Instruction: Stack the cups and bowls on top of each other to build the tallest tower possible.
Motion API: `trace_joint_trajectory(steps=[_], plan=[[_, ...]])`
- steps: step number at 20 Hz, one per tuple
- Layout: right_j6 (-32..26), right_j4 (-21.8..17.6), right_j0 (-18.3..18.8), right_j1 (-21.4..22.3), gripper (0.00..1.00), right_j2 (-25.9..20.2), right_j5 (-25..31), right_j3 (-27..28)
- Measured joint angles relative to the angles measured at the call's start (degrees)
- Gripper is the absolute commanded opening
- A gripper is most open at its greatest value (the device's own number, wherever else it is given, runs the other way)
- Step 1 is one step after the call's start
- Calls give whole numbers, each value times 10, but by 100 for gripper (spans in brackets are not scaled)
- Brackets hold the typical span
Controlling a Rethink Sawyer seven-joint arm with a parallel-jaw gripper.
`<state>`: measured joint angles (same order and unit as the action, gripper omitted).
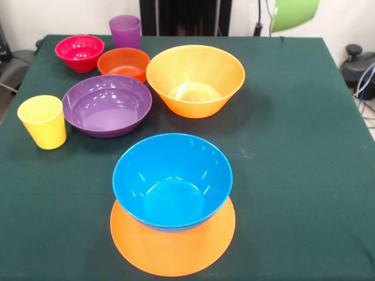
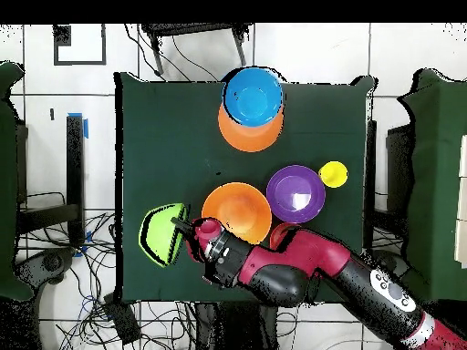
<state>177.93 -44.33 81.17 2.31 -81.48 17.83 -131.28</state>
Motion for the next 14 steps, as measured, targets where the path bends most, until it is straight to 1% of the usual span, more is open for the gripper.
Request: trace_joint_trajectory(steps=[3,5,6,9,11,13,14], plan=[[-64,31,17,-38,0,-12,32,0],[-83,37,20,-47,0,-13,37,1],[-122,42,25,-65,0,-12,44,2],[-158,43,28,-83,0,-10,46,5],[-201,43,31,-104,0,-8,46,10],[-217,44,32,-111,0,-6,46,12],[-241,44,33,-122,0,-2,46,16]])
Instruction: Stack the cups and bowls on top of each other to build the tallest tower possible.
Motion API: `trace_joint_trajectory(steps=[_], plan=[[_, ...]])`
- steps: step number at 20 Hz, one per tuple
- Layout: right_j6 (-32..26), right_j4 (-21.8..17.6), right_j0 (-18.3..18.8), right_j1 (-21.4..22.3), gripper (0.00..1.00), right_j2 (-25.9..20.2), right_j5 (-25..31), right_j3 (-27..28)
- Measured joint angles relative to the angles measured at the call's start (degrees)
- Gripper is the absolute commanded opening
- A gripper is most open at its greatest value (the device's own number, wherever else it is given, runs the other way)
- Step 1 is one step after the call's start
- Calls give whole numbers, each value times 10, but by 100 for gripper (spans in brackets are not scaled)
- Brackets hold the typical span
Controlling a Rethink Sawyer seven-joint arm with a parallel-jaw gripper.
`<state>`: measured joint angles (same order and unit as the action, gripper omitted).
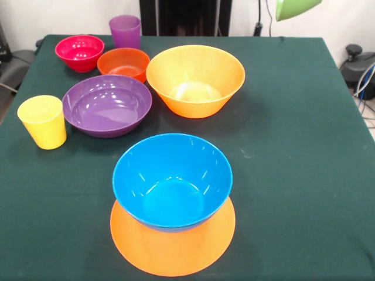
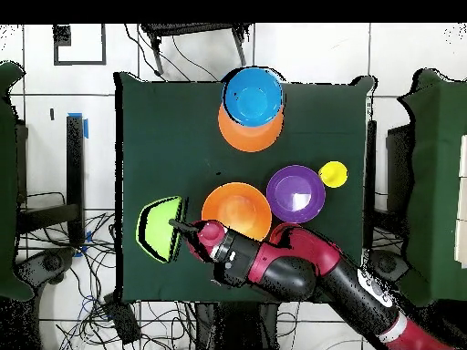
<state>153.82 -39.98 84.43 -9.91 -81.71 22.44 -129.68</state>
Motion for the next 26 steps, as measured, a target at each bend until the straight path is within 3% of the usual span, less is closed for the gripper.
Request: trace_joint_trajectory(steps=[8,26], plan=[[-41,7,3,-19,0,9,6,16],[-125,42,23,-24,0,33,104,72]])
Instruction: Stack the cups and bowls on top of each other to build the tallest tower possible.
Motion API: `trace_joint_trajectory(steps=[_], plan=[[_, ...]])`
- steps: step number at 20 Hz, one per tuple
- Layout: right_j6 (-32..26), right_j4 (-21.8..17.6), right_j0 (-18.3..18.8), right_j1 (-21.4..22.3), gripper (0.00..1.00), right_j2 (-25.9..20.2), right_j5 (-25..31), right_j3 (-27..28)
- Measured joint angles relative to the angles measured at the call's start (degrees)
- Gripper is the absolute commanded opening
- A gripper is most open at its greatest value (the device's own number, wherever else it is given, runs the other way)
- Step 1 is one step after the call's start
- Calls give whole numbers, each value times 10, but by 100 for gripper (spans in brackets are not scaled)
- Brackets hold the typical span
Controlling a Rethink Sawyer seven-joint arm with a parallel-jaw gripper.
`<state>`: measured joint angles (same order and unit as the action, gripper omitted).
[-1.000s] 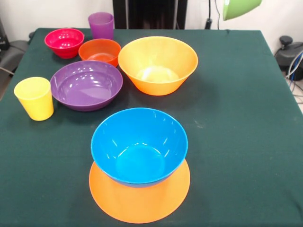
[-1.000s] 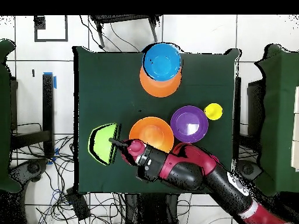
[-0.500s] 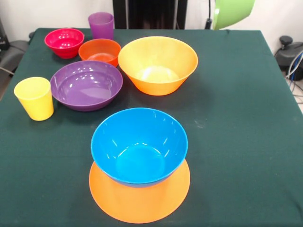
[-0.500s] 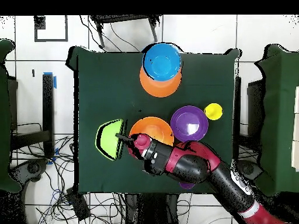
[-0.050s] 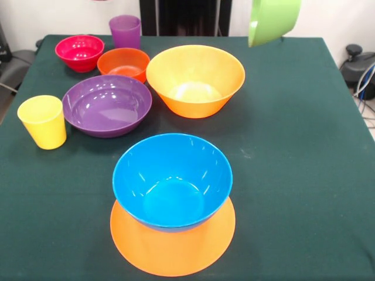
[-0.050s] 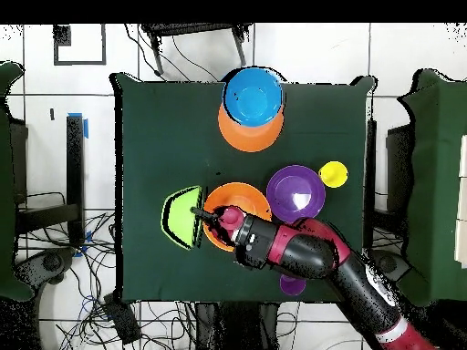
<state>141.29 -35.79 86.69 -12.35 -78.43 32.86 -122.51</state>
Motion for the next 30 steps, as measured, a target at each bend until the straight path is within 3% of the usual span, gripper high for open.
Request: trace_joint_trajectory(steps=[16,30], plan=[[-147,66,19,-81,0,29,71,57],[-176,113,25,-105,0,42,133,83]])
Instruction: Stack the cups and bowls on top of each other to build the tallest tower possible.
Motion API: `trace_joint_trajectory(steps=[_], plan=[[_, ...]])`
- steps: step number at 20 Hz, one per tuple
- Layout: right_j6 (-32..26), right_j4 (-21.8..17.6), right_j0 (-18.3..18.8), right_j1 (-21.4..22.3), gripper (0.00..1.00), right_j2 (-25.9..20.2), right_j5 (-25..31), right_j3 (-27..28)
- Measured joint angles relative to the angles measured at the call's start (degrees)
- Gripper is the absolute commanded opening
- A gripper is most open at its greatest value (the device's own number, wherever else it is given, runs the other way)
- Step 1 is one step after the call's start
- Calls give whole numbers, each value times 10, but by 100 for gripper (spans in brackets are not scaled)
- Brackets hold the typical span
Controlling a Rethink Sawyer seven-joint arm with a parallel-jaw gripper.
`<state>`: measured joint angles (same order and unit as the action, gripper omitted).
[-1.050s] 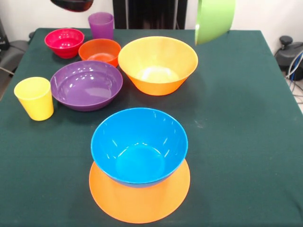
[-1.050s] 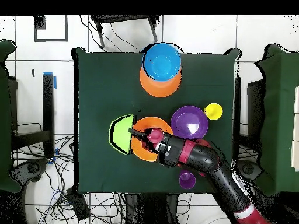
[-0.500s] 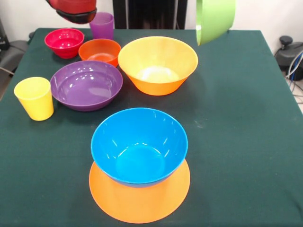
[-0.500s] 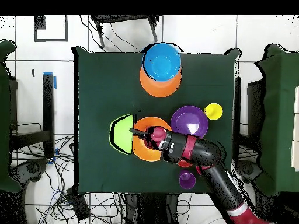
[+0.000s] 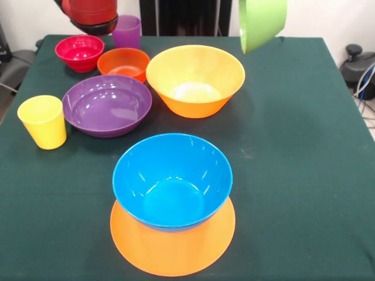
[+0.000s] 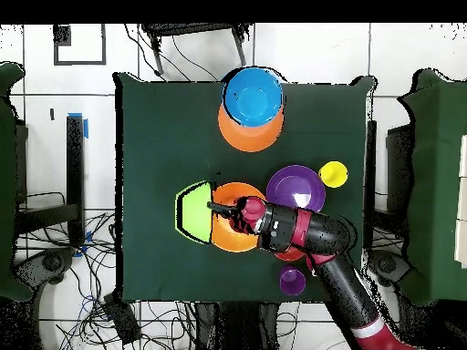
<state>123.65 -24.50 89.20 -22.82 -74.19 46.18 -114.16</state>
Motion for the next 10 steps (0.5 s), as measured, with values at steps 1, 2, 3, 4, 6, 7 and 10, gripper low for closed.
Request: trace_joint_trajectory(steps=[1,2,3,4,6,7,10], plan=[[0,1,1,0,0,0,5,2],[0,3,3,0,0,0,13,5],[0,5,4,1,0,0,19,8],[0,7,7,1,0,0,28,13],[0,8,11,2,0,0,37,17],[0,8,13,2,0,0,44,21],[0,8,24,7,0,0,64,35]])
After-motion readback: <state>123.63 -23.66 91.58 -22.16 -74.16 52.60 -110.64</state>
